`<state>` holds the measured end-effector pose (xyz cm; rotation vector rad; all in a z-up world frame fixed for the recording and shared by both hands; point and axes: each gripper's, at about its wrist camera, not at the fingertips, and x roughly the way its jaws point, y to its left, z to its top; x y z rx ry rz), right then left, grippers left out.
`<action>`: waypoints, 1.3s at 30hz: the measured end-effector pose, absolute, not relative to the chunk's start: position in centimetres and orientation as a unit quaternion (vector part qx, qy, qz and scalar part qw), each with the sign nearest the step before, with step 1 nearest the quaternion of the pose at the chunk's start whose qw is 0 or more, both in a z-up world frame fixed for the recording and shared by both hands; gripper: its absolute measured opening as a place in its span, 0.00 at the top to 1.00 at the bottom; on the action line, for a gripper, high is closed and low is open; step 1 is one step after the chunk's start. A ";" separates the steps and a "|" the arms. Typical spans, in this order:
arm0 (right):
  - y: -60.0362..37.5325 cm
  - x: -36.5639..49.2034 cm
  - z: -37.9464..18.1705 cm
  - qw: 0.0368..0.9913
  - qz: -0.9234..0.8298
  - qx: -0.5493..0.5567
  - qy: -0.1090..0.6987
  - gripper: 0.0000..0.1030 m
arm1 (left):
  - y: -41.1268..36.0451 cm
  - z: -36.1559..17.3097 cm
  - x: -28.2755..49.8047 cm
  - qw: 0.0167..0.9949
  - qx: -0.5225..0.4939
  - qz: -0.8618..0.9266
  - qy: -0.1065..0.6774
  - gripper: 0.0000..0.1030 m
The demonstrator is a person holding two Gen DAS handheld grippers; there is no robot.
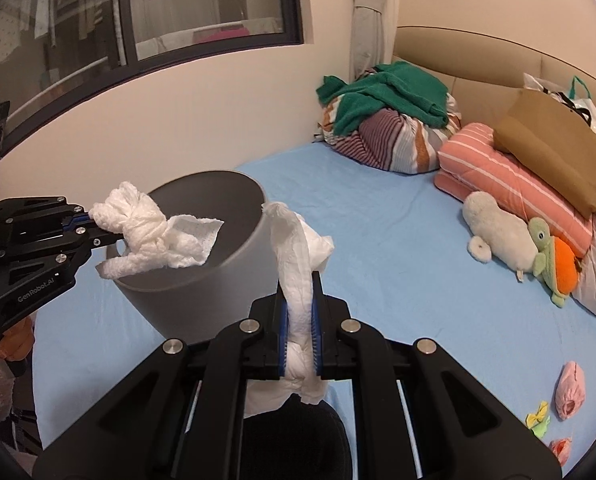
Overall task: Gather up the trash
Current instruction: 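Carry both white tissues with both tools over the grey bin, then open both tools over the bin to drop the tissues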
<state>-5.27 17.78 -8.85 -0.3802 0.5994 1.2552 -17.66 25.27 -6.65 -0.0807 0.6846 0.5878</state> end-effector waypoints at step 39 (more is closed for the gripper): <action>31.3 -10.4 -6.2 0.678 0.655 -0.204 0.265 0.74 | 35.3 -6.5 -21.1 0.867 -0.071 0.361 0.335 0.67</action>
